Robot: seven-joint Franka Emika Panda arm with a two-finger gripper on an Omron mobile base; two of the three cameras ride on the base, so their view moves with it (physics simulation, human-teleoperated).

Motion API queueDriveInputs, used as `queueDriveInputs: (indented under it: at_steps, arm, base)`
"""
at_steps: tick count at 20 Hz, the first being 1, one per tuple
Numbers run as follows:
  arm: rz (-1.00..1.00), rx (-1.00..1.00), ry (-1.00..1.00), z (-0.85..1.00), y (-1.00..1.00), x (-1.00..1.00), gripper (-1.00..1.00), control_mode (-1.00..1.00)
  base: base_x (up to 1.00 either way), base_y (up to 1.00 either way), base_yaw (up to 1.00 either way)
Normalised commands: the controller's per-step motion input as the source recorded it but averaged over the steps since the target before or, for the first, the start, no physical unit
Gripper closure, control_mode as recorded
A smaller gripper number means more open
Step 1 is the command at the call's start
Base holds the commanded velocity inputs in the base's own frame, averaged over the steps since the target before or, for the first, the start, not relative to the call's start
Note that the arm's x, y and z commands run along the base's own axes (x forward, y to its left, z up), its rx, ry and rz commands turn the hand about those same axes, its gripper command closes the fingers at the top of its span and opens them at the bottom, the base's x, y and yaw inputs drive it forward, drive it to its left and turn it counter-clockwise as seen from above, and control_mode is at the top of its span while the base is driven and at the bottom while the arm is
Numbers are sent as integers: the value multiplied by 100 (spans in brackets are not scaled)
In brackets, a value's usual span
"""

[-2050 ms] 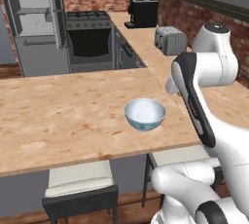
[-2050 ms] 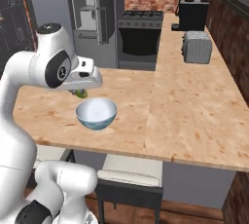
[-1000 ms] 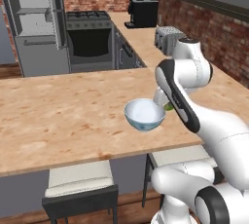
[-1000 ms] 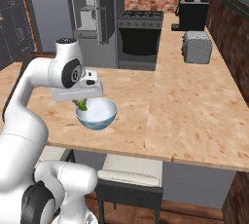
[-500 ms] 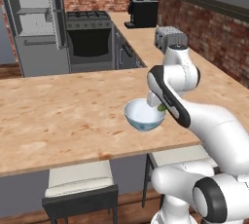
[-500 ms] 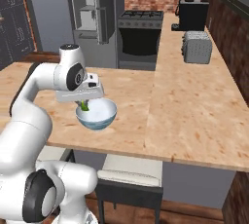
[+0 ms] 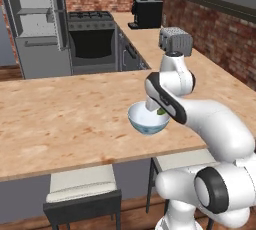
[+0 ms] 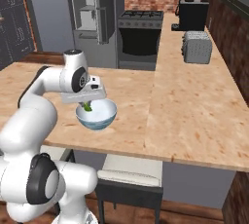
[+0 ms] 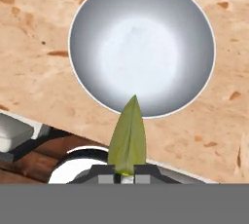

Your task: There is a bowl on the dining counter. Grab a lemon wedge from the fridge and place it in the bowl. Then get the liquor bottle and glass cup from the cabinet and place them next to the bowl.

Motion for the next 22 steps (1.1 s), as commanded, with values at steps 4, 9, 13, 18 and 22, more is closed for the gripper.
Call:
queueDriveInputs:
  at_steps: [4,9,13,18,22]
  arm:
    - [0,-1,0,-29,1,33,100,-100]
    - [0,-1,0,-28,0,29,100,-100]
    - [1,0,0,-27,0,28,100,-100]
    - [0,0,0,-26,0,29,100,-100]
    - [2,0,0,-22,1,10,100,-100]
  base:
    - [0,0,0]
    - [0,0,0]
    - [0,0,0]
    - [0,0,0]
    - [0,0,0]
